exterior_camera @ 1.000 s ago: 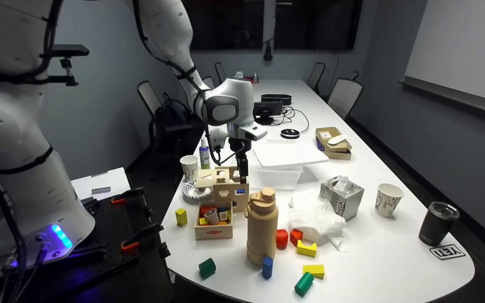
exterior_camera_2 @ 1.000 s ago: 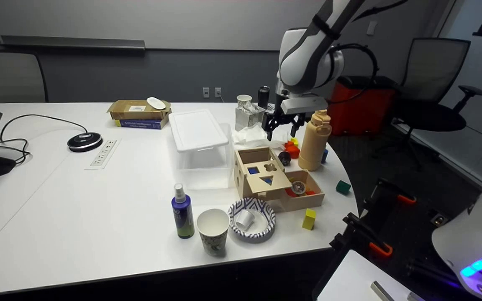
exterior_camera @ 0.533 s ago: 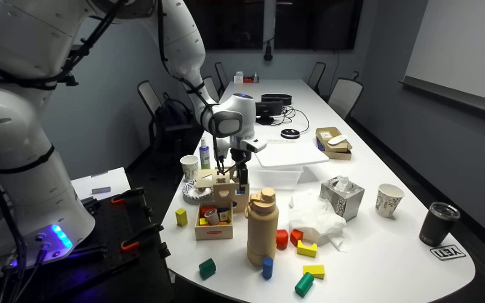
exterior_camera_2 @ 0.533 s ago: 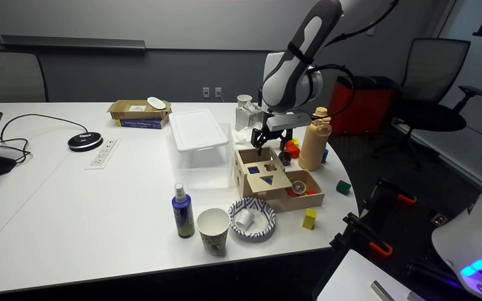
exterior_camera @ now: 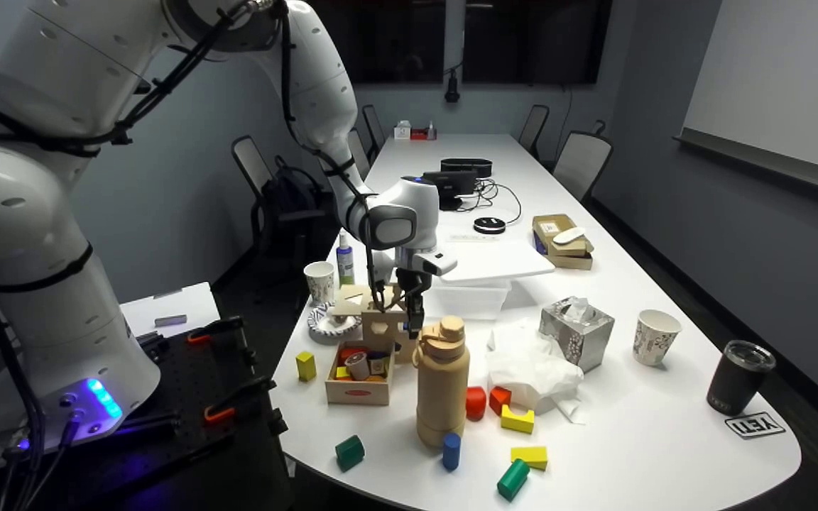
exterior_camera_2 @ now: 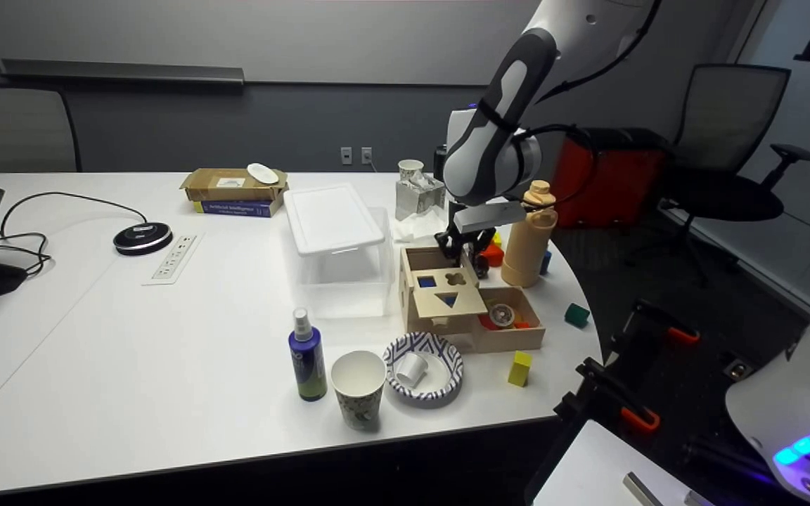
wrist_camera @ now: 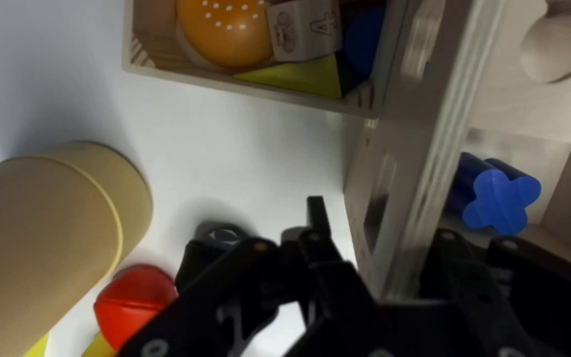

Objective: Move the wooden box to the right

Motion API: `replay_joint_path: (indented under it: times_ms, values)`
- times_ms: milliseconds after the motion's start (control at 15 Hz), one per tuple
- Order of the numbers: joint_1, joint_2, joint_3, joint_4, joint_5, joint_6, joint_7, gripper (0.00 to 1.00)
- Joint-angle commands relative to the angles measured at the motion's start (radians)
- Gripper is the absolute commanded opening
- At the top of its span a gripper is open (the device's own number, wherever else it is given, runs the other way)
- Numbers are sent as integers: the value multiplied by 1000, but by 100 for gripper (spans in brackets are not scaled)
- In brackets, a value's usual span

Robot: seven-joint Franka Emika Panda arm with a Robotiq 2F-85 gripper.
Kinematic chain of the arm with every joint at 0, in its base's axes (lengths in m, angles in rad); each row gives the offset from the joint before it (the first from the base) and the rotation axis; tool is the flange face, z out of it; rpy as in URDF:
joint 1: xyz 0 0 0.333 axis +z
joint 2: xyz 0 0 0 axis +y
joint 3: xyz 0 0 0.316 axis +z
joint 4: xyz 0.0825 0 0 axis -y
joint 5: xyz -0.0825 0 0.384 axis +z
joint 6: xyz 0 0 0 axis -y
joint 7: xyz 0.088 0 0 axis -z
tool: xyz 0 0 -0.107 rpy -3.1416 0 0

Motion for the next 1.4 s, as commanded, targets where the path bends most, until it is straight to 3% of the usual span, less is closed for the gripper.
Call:
replay_joint_path:
  times_ms: [0, 133, 800, 1333]
  values:
    - [30, 11, -15, 8, 18, 23, 24, 5]
    - [42, 8, -15, 7, 19, 32, 32, 0]
    - [85, -104, -11, -30, 32, 20, 48, 4]
    - [54, -162, -46, -16, 40, -22, 84, 4]
